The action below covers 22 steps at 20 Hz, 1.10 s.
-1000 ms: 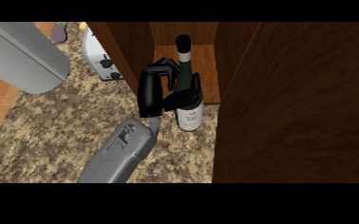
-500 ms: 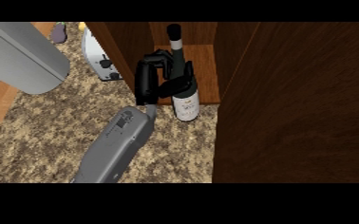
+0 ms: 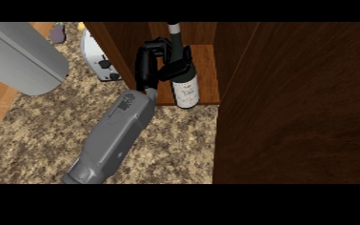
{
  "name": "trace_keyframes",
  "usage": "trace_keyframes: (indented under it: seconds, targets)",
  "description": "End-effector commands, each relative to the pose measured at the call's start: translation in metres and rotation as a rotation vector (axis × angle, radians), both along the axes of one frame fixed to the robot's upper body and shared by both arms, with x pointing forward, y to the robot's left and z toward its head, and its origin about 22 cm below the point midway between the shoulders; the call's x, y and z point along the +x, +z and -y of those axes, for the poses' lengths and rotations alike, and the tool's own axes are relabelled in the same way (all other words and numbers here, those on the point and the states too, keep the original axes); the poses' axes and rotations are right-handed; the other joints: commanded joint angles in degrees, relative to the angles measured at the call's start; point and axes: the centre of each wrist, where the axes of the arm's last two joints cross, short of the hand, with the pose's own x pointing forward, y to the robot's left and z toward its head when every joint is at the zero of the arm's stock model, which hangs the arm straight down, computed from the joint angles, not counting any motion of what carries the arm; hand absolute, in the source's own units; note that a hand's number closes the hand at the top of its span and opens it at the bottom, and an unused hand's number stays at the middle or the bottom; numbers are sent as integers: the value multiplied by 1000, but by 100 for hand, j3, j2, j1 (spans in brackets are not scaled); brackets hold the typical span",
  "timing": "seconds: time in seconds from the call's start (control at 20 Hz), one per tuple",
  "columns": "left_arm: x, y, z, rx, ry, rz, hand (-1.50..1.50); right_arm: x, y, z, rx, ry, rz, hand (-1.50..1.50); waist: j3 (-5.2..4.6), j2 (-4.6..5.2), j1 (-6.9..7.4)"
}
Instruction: Pick up the wine, place it into the cabinet and close the cabinet
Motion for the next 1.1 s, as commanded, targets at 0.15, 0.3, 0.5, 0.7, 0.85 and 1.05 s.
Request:
trace_keyframes:
  seconds: [0.15,0.3,0.5,0.7,0.85,1.05]
  targets:
    - [22,-1,1,26,46,15,150,-18,7,-5,45,46,48,-150,-3,28,-72]
    - [25,-3,-2,81,70,78,150,-22,8,-7,37,67,29,-150,-3,24,-67]
    - [33,7,1,87,90,97,150,-6,8,-2,27,75,38,-150,-1,29,-48]
    - [39,1,-6,85,122,100,150,-29,10,-6,34,68,38,-150,-3,41,-119]
    - [41,3,-5,73,113,97,150,-13,4,5,43,59,34,-150,-1,39,-75]
    - [42,-1,-10,-20,154,20,150,-27,10,-7,28,106,47,-150,-4,47,-190]
